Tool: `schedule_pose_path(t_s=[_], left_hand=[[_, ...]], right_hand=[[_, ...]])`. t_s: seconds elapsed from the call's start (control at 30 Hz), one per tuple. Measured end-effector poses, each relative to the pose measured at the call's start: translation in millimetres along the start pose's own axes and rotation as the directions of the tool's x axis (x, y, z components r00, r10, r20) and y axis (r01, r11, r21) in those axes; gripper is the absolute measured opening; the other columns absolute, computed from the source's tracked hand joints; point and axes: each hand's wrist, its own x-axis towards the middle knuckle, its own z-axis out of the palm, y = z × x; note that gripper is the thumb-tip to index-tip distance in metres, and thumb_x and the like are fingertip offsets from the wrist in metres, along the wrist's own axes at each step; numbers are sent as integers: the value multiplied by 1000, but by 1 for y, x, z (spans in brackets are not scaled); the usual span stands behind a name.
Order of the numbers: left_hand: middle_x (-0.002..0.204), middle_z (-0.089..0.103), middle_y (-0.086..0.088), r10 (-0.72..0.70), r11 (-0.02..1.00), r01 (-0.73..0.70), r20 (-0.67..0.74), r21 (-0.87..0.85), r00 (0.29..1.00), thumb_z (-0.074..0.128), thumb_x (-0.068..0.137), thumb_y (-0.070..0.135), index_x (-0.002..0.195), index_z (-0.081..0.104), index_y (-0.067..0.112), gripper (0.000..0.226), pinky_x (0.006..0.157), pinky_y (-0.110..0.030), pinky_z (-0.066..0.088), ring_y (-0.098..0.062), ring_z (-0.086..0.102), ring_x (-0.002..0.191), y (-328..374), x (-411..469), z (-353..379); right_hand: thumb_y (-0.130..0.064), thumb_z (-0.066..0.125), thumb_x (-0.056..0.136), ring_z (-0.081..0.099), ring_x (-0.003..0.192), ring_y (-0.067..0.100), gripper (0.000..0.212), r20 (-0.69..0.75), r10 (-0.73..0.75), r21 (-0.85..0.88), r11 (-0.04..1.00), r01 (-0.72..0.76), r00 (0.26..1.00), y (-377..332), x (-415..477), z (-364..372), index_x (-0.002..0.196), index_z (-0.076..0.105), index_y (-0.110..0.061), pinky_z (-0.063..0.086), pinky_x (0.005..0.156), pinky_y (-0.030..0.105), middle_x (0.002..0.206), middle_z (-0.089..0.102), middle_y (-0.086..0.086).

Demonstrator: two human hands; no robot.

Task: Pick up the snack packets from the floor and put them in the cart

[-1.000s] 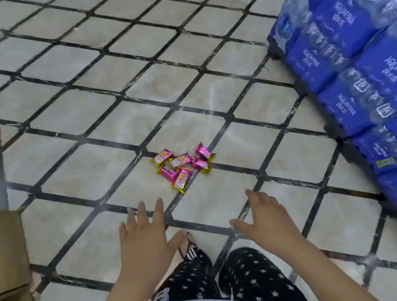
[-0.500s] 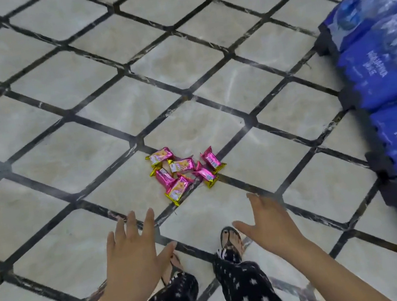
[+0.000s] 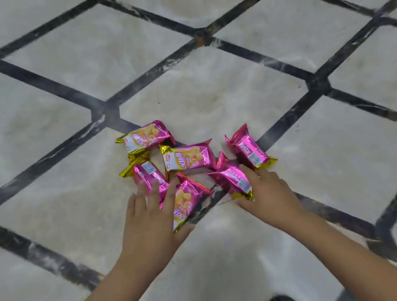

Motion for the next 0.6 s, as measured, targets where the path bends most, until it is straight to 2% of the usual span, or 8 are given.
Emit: schedule_pose_path(t_s=[0.07, 0.1, 0.27, 0.37, 0.47, 0.53, 0.6], left_hand=[[135, 54, -23, -2, 1000, 1, -43, -25, 999, 41, 77, 72, 143, 43, 11, 90, 102, -56, 41, -48, 50, 122, -2, 6, 40], [140, 51, -20, -6, 999, 4, -58, -42, 998, 39, 78, 74, 144, 43, 10, 93, 106, -54, 36, -45, 47, 126, -3, 7, 57], [156, 34, -12, 86, 995, -92, -138, -37, 987, 39, 78, 75, 147, 41, 8, 96, 113, -48, 21, -40, 28, 143, -7, 3, 114], [154, 38, -9, 76, 996, -82, -129, -42, 989, 38, 79, 68, 145, 44, 8, 89, 111, -51, 30, -36, 27, 144, -12, -3, 120], [151, 43, -8, 57, 997, -64, -127, -53, 990, 36, 83, 63, 143, 48, 8, 82, 111, -50, 30, -34, 33, 142, -13, -14, 122], [147, 48, -10, 65, 997, -71, -118, -44, 991, 37, 85, 61, 139, 53, 8, 77, 110, -49, 35, -34, 39, 139, -15, -22, 122], [138, 56, -13, 87, 996, -90, -129, -25, 988, 56, 84, 57, 132, 60, 7, 69, 104, -49, 42, -34, 47, 134, -16, -28, 122]], right_hand=[[-59, 53, 89, 41, 126, 32, 85, -59, 33, 42, 999, -31, 998, 3, 17, 36, 155, 15, -20, 39, 101, 40, 143, 43, 12], [-59, 54, 88, 41, 125, 32, 87, -91, 43, 56, 998, -38, 995, 4, 24, 50, 154, 15, -18, 39, 101, 40, 142, 43, 12], [-68, 49, 87, 40, 130, 29, 96, -214, 46, -38, 998, -56, 976, 6, 43, 77, 155, 10, -12, 39, 102, 39, 144, 41, 11], [-61, 55, 88, 44, 128, 30, 90, -195, 66, 17, 998, -64, 979, 6, 40, 78, 152, 19, -9, 41, 101, 39, 142, 46, 12], [-56, 65, 82, 58, 110, 29, 75, -204, 93, 155, 986, -62, 975, 8, 27, 92, 138, 42, -11, 50, 89, 39, 121, 61, 10], [-57, 66, 77, 60, 107, 28, 71, -166, 103, 156, 985, -77, 981, 11, 19, 103, 131, 48, -13, 52, 88, 40, 118, 63, 8], [-56, 67, 73, 57, 112, 29, 72, -119, 115, 157, 983, -96, 986, 12, 16, 109, 129, 48, -15, 51, 91, 43, 120, 62, 7]])
